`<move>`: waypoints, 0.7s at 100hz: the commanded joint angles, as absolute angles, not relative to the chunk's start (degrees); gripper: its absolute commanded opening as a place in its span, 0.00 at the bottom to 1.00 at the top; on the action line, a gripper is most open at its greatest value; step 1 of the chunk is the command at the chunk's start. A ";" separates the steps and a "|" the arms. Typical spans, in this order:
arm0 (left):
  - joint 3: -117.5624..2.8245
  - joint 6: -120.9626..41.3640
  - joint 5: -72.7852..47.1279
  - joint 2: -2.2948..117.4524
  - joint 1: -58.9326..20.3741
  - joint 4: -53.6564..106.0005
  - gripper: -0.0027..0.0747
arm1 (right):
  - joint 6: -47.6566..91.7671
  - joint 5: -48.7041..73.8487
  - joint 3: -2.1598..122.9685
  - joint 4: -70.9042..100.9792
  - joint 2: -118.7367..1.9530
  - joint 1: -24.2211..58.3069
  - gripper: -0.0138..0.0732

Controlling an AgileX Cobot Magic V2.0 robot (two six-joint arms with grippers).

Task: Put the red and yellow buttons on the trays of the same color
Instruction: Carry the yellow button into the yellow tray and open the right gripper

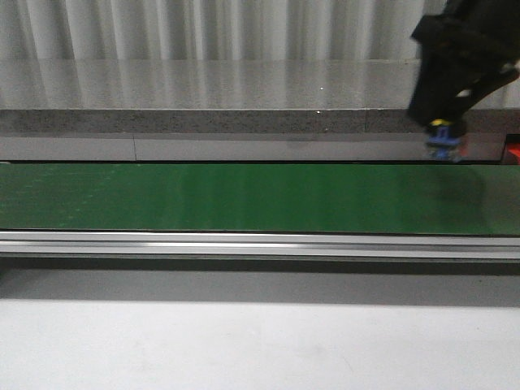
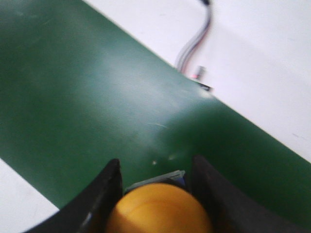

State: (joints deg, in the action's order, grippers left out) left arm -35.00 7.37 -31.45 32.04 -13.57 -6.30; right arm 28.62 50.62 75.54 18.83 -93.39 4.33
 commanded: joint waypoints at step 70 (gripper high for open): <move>-36.41 7.86 -27.13 32.06 -14.00 -6.29 0.01 | 10.34 26.63 58.36 17.85 -82.08 -36.29 0.16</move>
State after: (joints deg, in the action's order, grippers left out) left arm -35.00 7.37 -31.45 32.04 -13.57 -6.30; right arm 10.21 32.15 58.28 16.42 -82.33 -35.84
